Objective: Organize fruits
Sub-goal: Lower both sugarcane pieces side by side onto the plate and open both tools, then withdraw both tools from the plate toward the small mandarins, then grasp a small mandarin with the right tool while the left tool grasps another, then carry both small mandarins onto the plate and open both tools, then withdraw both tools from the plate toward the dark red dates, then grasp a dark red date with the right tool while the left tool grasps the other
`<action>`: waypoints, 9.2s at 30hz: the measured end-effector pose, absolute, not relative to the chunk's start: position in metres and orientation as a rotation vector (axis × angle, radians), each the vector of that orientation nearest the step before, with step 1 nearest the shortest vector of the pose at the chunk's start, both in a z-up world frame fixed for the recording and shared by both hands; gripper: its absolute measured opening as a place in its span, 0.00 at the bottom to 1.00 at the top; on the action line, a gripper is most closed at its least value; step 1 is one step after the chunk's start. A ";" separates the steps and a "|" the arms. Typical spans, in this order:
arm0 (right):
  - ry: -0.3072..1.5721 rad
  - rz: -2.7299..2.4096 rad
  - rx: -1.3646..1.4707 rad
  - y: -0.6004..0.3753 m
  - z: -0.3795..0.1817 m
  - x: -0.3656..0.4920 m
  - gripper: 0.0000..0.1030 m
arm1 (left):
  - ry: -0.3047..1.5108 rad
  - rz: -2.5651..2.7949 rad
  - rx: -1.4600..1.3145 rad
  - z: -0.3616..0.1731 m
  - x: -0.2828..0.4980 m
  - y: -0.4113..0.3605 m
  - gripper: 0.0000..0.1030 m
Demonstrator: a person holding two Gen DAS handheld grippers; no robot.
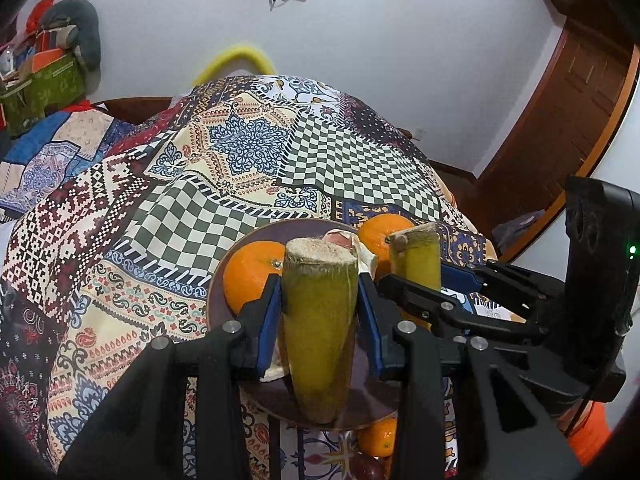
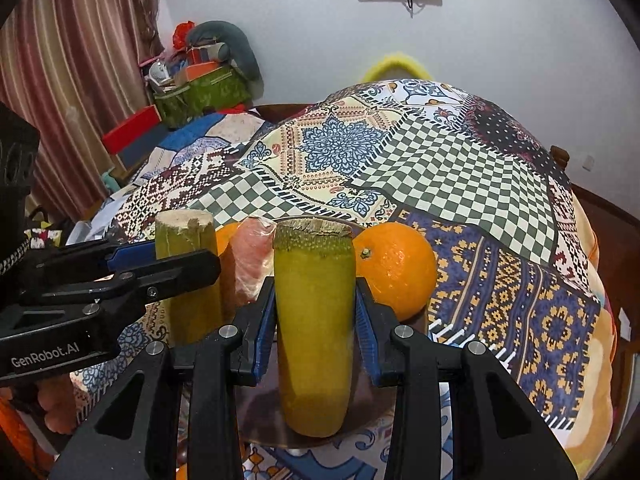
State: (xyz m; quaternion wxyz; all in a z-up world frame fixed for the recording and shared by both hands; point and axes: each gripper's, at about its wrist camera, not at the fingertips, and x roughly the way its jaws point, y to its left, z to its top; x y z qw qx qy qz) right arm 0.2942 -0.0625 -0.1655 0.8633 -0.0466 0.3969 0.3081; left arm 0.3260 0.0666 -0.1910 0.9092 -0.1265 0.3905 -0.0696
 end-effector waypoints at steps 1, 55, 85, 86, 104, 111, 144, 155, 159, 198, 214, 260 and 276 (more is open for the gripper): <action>0.831 0.645 -0.101 -0.062 -0.166 0.294 0.33 | 0.805 -0.143 -0.256 -0.191 0.327 0.066 0.36; 0.832 0.639 -0.089 -0.094 -0.149 0.170 0.43 | 0.775 -0.085 -0.185 -0.151 0.193 0.058 0.51; 0.922 0.706 -0.056 -0.088 -0.185 0.176 0.31 | 0.914 -0.121 -0.218 -0.201 0.213 0.043 0.53; 0.913 0.692 -0.047 -0.094 -0.183 0.176 0.31 | 0.911 -0.127 -0.213 -0.200 0.215 0.040 0.53; 0.879 0.550 0.031 -0.149 -0.175 0.187 0.31 | 0.971 -0.182 -0.213 -0.227 0.248 0.007 0.53; 0.884 0.553 0.035 -0.152 -0.177 0.189 0.31 | 0.986 -0.188 -0.206 -0.235 0.256 0.002 0.49; 0.788 0.558 0.022 -0.138 -0.151 0.226 0.31 | 0.847 -0.087 -0.222 -0.196 0.248 0.049 0.33; 0.824 0.555 0.009 -0.123 -0.169 0.260 0.31 | 0.871 -0.085 -0.210 -0.211 0.266 0.048 0.33; 0.847 0.555 0.002 -0.117 -0.178 0.269 0.31 | 0.886 -0.092 -0.204 -0.218 0.272 0.046 0.33; 0.798 0.578 -0.052 -0.119 -0.143 0.210 0.34 | 0.800 -0.072 -0.145 -0.169 0.221 0.034 0.37; 0.933 0.640 -0.088 -0.099 -0.182 0.177 0.37 | 0.882 -0.049 -0.139 -0.192 0.182 0.037 0.47; 0.868 0.582 -0.086 -0.124 -0.188 0.182 0.24 | 1.006 -0.114 -0.102 -0.245 0.232 -0.005 0.36; 0.854 0.581 -0.084 -0.122 -0.186 0.199 0.24 | 0.927 -0.076 -0.147 -0.226 0.215 0.031 0.18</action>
